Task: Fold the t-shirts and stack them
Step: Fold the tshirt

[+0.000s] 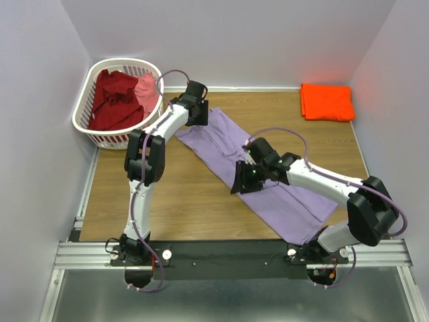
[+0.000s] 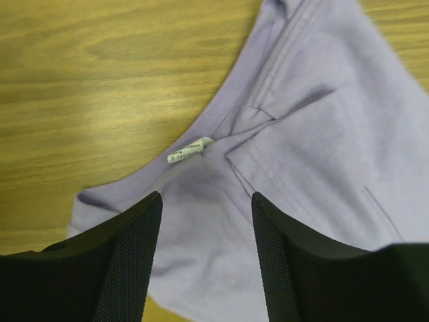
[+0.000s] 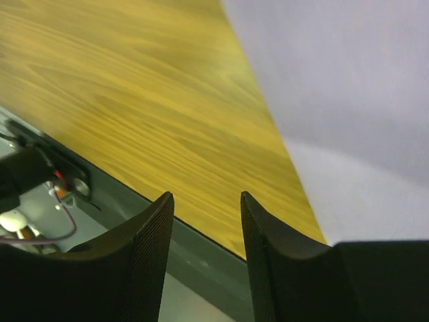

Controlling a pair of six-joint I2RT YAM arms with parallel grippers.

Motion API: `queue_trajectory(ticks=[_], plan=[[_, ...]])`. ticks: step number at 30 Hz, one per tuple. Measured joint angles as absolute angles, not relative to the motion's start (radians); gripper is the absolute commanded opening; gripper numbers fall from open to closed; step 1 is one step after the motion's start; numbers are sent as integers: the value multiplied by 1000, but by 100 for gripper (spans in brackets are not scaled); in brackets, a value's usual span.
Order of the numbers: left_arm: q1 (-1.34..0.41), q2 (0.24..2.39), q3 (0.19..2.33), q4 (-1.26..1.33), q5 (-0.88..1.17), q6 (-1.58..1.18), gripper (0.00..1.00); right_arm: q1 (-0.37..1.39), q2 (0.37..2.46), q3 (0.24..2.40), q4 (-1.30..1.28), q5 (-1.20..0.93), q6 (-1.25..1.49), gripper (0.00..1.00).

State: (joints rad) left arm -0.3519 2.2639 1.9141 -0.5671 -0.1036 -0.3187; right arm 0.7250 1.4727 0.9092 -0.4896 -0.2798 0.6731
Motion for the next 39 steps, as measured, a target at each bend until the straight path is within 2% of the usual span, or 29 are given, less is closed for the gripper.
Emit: queue_trajectory(ticks=[5,9,12,14,18,23,27,39], plan=[[-352,2072,1884,-569,-105,-321,74,702,1540,1157,-491,-240,562,49],[-351,1769,1762,-494,-147,-329,76,648,1707,1339,-485,-203,463,48],[-351,1459,1592,-389,-188,-333,83,624,1839,1448,-493,-172,382,48],[-350,1323,1485,-345,-210,-335,87,618,1928,1525,-490,-170,334,48],[-348,1105,1245,-302,-252,-340,87,613,2088,1690,-484,-177,269,48],[-348,985,986,-311,-289,-346,87,596,2220,1819,-478,-213,235,48],[-348,896,888,-327,-305,-364,87,570,2307,1889,-472,-245,231,48],[-348,843,859,-302,-302,-386,88,422,2524,2146,-431,-320,374,49]])
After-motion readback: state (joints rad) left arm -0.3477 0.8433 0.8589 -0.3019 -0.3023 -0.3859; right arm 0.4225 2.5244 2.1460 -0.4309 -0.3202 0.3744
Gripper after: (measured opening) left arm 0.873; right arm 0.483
